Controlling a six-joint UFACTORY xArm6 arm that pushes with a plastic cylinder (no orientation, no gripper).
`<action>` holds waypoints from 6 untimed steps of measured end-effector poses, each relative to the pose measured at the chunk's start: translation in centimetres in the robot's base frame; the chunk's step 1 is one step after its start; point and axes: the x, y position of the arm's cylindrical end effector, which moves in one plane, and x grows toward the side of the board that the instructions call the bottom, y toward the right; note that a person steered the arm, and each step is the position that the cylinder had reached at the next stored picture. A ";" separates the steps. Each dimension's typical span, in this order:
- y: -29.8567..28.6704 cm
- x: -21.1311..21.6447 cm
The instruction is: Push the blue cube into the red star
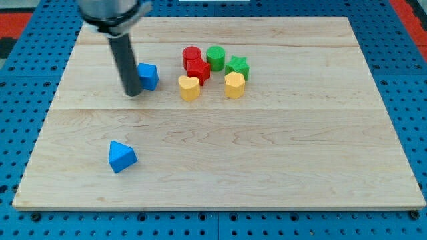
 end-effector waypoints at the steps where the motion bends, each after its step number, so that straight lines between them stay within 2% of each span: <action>1: -5.0 -2.4; 5: 7.9 -1.9; 6: 2.9 -2.0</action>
